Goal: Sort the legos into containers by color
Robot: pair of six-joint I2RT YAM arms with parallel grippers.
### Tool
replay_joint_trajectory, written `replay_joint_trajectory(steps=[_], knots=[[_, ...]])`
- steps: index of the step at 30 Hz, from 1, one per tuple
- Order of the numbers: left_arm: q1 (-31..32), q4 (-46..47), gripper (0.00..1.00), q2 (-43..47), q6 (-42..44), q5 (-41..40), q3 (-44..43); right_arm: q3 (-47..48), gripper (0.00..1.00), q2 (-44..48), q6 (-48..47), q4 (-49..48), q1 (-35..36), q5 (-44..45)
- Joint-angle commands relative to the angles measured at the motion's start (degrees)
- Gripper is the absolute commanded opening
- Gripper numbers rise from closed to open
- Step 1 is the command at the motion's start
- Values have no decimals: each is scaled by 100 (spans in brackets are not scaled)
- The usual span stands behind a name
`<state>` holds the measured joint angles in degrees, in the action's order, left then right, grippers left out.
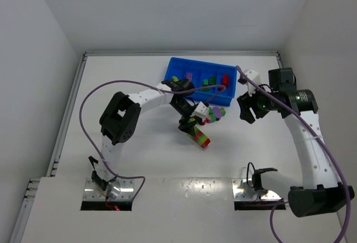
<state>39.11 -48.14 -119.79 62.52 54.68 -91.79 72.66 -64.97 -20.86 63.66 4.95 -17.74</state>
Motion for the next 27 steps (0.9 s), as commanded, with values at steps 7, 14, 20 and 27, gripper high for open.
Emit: replay_joint_trajectory(steps=[7, 14, 20, 27], knots=[[105, -63, 73, -124, 707, -88, -190, -51, 64, 292, -6, 358, -20, 280], [0, -442, 68, -124, 1235, -483, -23, -103, 64, 292, 47, 358, -20, 280], [0, -442, 57, -177, 1236, -607, -23, -103, 64, 239, 47, 252, -20, 227], [-53, -442, 26, -229, 1122, -450, -85, -208, 67, 186, 100, 200, -20, 34]])
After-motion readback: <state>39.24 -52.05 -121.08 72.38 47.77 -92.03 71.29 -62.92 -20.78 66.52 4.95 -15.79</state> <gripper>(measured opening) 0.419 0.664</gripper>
